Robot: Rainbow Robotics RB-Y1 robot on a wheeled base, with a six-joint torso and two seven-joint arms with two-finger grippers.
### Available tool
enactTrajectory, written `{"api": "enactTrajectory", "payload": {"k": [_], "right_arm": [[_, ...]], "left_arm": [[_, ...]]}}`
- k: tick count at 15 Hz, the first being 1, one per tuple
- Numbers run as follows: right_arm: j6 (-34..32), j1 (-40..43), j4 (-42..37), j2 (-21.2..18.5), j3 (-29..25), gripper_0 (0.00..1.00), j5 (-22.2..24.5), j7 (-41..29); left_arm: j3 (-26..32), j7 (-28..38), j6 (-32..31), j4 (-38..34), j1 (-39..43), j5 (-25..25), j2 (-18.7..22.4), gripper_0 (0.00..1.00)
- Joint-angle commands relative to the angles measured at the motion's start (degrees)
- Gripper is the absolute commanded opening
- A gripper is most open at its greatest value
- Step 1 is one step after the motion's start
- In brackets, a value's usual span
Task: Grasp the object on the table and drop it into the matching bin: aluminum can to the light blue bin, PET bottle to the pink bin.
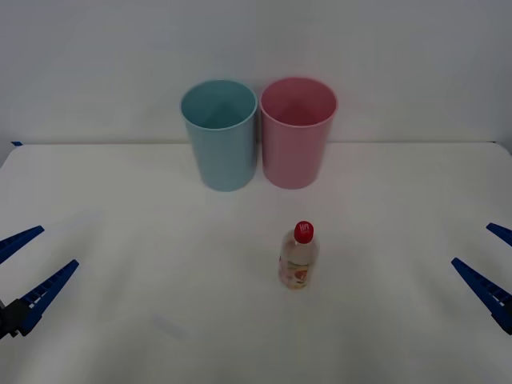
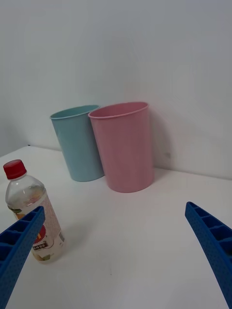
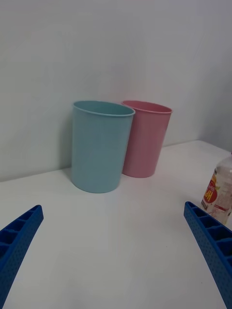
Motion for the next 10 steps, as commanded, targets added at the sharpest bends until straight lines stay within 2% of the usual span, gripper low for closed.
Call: {"api": "enactTrajectory", "payload": {"k": [1,2,6,10], "right_arm": [[0.0,0.0,0.0,0.0,0.0,1.0,0.0,-0.01],[-0.14,-0.14,-0.01,1.03,0.03,1.0,0.11,-0.01],[0.83,-0.05,-1.42,0.68,1.44,1.0,0.11,0.17],[1.01,-0.05,-1.24,-0.99,4.86,1.0,0.72,1.75]], "left_arm": [[0.0,0.0,0.0,0.0,0.0,0.0,0.0,1.0],[0.0,0.0,0.0,0.0,0.0,0.0,0.0,1.0],[0.0,0.0,0.0,0.0,0.0,0.0,0.0,1.0],[0.0,0.0,0.0,0.0,0.0,0.0,0.0,1.0]]}}
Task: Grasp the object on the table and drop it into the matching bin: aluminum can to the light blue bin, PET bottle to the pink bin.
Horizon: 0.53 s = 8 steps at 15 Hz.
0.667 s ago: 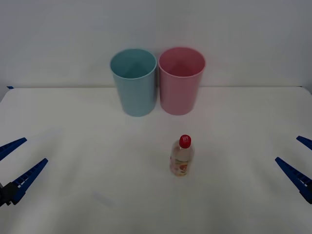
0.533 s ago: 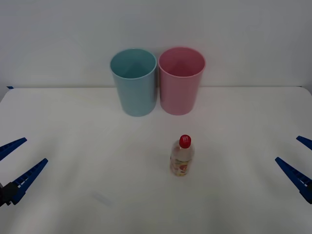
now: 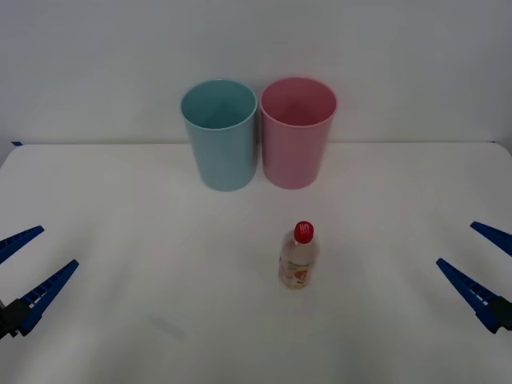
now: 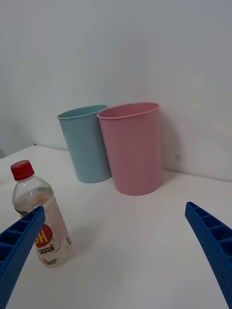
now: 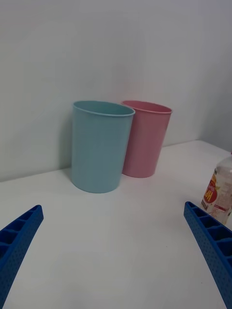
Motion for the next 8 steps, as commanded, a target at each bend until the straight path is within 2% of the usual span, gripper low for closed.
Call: {"api": "enactTrajectory", "payload": {"k": [1,5,8], "right_arm": [[0.01,0.15,0.2,-1.82,3.36,1.0,0.21,1.44],[0.28,-0.38,2.05,-4.28,6.88,1.0,0.29,4.34],[0.89,-2.32,5.04,-5.42,9.43,1.0,0.29,11.11]], "left_arm": [[0.0,0.0,0.0,0.0,0.0,0.0,0.0,1.0],[0.0,0.0,0.0,0.0,0.0,0.0,0.0,1.0],[0.0,0.0,0.0,0.0,0.0,0.0,0.0,1.0]]}}
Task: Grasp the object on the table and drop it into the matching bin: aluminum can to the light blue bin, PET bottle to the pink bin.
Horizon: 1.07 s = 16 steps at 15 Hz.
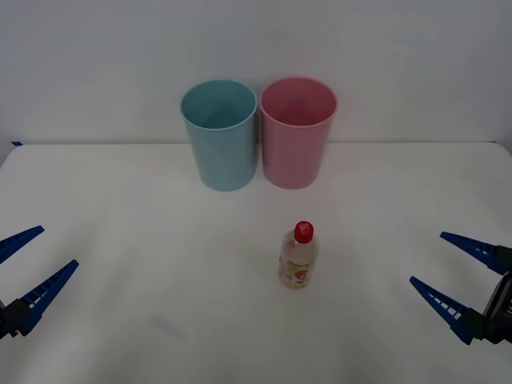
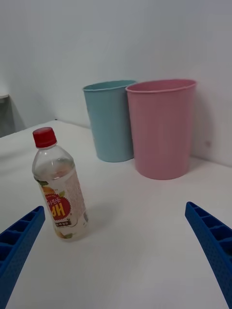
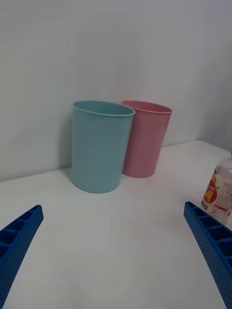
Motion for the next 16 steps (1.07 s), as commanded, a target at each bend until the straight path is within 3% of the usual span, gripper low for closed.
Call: {"api": "enactTrajectory", "payload": {"k": [1,9,16], "right_arm": [[0.43,-2.05,3.1,-1.1,2.75,1.0,0.01,5.08],[3.16,-7.32,8.99,-3.47,12.95,1.0,0.1,8.6],[9.49,-10.4,9.34,-3.56,21.39,1.0,0.72,10.62]], "left_arm": [[0.0,0.0,0.0,0.0,0.0,0.0,0.0,1.0],[0.0,0.0,0.0,0.0,0.0,0.0,0.0,1.0],[0.0,0.0,0.0,0.0,0.0,0.0,0.0,1.0]]}}
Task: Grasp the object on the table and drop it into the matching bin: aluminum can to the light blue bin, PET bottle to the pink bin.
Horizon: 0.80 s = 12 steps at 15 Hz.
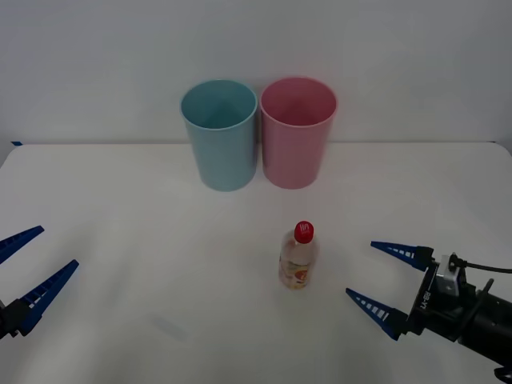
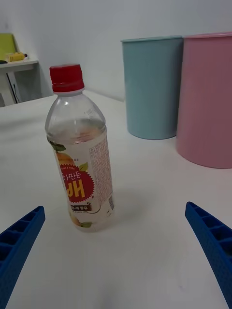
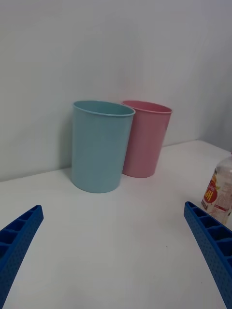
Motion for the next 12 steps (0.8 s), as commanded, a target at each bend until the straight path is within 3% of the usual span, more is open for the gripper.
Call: {"api": "enactTrajectory", "payload": {"k": [1,8,12], "right_arm": [[1.98,-1.16,-0.09,0.0,2.54,1.0,0.17,0.68],[7.87,-3.71,-0.09,0.35,8.25,1.0,0.52,2.0],[9.28,-6.08,1.41,3.16,9.66,1.0,3.07,2.0]], "left_arm": [[0.0,0.0,0.0,0.0,0.0,0.0,0.0,1.0],[0.0,0.0,0.0,0.0,0.0,0.0,0.0,1.0],[0.0,0.0,0.0,0.0,0.0,0.0,0.0,1.0]]}}
